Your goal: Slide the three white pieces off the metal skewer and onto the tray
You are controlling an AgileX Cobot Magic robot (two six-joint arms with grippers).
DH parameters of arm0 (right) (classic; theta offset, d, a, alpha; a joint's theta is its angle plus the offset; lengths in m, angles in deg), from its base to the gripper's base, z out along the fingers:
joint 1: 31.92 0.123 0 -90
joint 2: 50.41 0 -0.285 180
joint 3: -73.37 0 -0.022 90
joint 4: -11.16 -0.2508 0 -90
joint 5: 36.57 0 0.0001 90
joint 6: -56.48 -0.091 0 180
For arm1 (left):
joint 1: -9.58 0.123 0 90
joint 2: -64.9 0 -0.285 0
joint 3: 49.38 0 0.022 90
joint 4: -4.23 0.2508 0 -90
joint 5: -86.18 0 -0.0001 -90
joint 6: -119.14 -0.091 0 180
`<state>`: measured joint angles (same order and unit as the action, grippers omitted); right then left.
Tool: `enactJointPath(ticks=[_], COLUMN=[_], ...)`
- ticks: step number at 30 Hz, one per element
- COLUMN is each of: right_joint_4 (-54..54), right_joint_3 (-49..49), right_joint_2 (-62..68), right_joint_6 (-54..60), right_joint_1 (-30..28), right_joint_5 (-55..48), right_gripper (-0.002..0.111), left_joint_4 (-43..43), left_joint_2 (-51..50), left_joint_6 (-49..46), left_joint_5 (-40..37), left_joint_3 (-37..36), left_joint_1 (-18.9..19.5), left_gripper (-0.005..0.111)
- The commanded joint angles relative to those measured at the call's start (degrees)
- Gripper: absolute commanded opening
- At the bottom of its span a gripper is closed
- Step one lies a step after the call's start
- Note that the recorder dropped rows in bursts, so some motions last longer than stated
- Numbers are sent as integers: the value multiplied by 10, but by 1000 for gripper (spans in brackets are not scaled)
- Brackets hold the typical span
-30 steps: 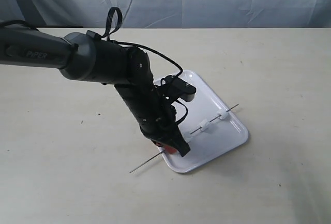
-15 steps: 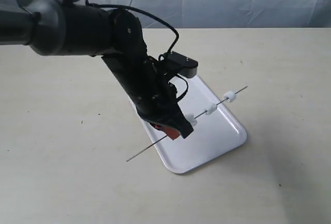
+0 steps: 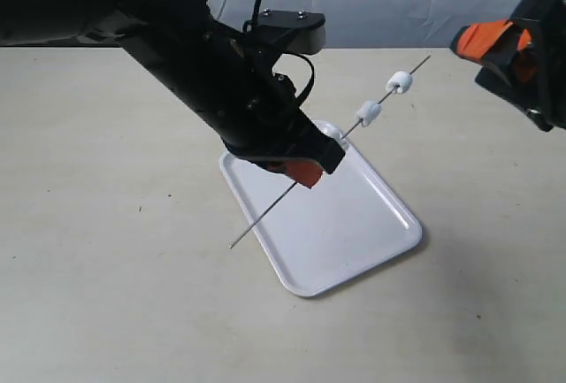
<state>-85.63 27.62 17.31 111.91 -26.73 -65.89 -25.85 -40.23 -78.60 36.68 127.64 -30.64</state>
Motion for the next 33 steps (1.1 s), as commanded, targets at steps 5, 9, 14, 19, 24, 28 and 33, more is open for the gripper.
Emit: enactJointPath(ticks=[5, 9, 14, 19, 24, 28, 33], right_joint_4=[-31, -31, -31, -31, -31, -31, -31], right_joint_3=[25, 52, 72, 84, 102, 109, 111], right_joint_2=[116, 183, 240, 259, 260, 260, 260], right_joint_6=[0, -21, -38, -33, -30, -30, -30], right_joint_1=[1, 1, 9, 23, 23, 23, 23], right_joint_5=[-39, -95, -137, -123, -130, -130, -135], right_gripper=[51, 51, 51, 51, 51, 37, 28], left_joint_4=[-47, -124, -173, -181, -185, -191, -192], left_joint_2=[19, 47, 68, 74, 74, 74, 74], left_joint_6=[28, -16, -40, -42, -41, -41, -41], left_joint_5=[78, 112, 136, 131, 125, 122, 122], left_joint_3=[-89, -133, -142, -142, -142, -142, -142], left_joint_1=[-3, -3, -3, -3, -10, -10, -10], left_gripper=[0, 0, 0, 0, 0, 0, 0])
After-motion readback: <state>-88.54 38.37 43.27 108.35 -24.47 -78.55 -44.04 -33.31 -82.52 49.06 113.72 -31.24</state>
